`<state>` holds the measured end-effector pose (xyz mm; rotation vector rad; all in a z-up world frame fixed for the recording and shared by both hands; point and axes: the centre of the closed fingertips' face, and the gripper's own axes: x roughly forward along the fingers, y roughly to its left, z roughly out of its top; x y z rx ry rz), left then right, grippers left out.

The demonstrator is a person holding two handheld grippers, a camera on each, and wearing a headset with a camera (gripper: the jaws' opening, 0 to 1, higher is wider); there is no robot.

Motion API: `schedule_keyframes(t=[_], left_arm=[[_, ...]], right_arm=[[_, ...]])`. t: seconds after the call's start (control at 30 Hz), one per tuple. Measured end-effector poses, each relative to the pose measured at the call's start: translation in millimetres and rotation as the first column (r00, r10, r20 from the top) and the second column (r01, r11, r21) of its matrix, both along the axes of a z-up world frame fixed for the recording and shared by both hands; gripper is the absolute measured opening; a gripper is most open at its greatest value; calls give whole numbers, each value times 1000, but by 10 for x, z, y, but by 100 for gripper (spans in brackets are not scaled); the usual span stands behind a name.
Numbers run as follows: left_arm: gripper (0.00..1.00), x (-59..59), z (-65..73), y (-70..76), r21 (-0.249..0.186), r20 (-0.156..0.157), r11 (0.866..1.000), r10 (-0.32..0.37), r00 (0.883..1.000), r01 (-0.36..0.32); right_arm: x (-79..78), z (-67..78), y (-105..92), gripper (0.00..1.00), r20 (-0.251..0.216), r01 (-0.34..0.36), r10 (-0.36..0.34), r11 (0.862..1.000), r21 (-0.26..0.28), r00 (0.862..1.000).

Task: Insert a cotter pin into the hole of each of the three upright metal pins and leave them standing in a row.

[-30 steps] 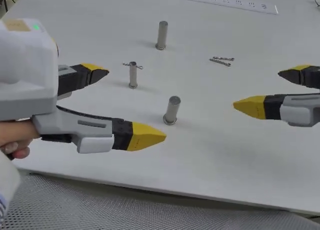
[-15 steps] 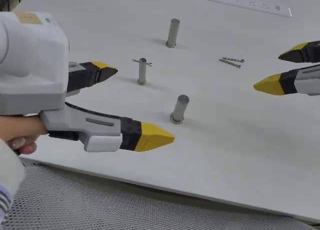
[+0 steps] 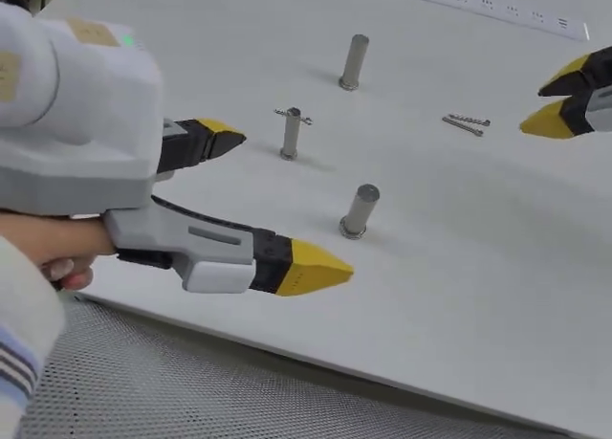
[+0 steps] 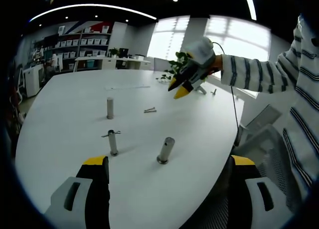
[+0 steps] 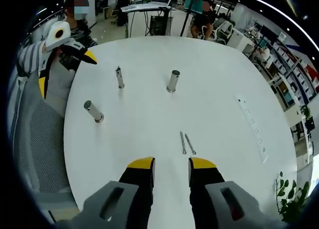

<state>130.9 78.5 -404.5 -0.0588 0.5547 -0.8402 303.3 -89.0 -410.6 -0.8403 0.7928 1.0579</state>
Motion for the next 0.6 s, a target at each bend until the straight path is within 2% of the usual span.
schedule_keyframes(t=[0.2, 0.33, 0.6], left_arm=[[99, 0, -5, -16, -2, -6, 1000, 6, 1000, -6], [99, -3, -3, -33, -28, -25, 1000, 8, 1000, -9], [99, -33, -77, -7, -5, -44, 1000, 6, 999, -6]], right_arm=[[181, -92, 72, 16, 2, -38, 38, 999, -29, 999], [305, -190, 62, 10, -3, -33, 33, 998, -53, 999], [483, -440, -54, 7, -17, -46, 44, 992, -117, 999]])
